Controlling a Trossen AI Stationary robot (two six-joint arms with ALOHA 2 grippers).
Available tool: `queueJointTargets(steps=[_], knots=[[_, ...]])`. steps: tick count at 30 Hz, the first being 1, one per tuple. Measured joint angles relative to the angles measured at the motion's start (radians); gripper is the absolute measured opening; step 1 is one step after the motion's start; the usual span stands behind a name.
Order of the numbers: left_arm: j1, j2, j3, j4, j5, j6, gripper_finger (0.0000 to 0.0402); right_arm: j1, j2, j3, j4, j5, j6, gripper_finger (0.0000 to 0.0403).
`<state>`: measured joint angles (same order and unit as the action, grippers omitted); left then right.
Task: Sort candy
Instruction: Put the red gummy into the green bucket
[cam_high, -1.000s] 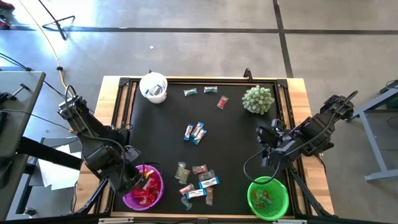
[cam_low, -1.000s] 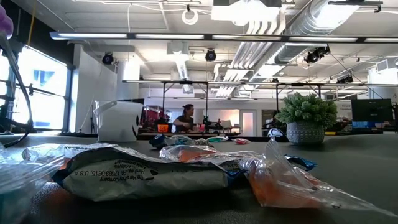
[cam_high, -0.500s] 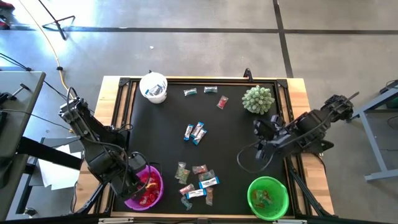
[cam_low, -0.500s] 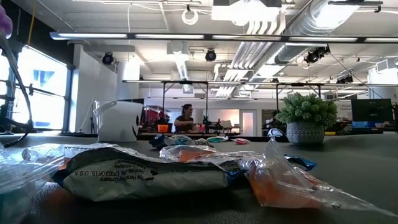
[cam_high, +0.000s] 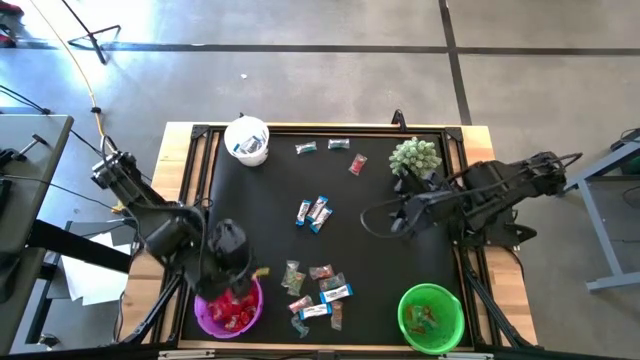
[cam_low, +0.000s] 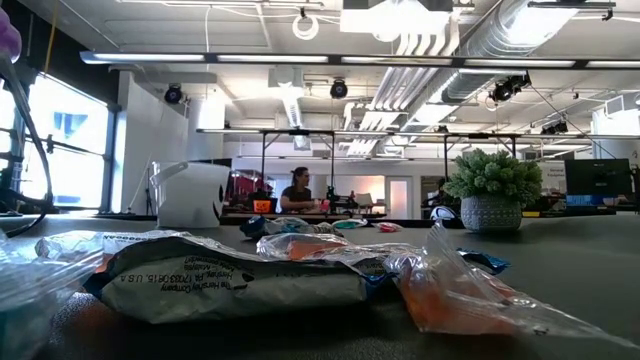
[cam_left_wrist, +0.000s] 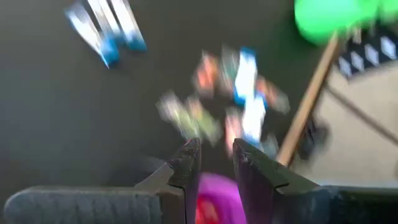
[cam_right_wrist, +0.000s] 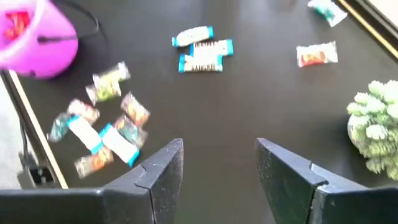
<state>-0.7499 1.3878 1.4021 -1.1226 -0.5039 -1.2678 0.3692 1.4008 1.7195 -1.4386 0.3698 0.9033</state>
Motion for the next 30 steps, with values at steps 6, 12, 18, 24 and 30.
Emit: queueJointTargets(steps=[6, 12, 18, 24, 30], knots=[[0.153, -0.073, 0.0, 0.0, -0.162, 0.174, 0.0083, -0.1, 0.023, 0.0, 0.08, 0.0, -0.036, 0.0195], [0.283, -0.099, 0.0, 0.0, -0.134, 0.354, 0.0084, -0.17, 0.102, 0.0, 0.091, 0.081, 0.068, 0.0195], [0.361, -0.092, 0.0, 0.04, -0.168, 0.543, 0.0093, -0.204, 0.225, 0.0, 0.092, 0.28, 0.22, 0.0195], [0.418, -0.094, 0.0, 0.103, -0.2, 0.742, 0.0104, -0.266, 0.315, 0.0, 0.082, 0.249, 0.267, 0.0195], [0.531, -0.094, 0.0, 0.102, -0.181, 0.861, 0.0113, -0.331, 0.355, 0.0, 0.077, 0.177, 0.239, 0.0195]])
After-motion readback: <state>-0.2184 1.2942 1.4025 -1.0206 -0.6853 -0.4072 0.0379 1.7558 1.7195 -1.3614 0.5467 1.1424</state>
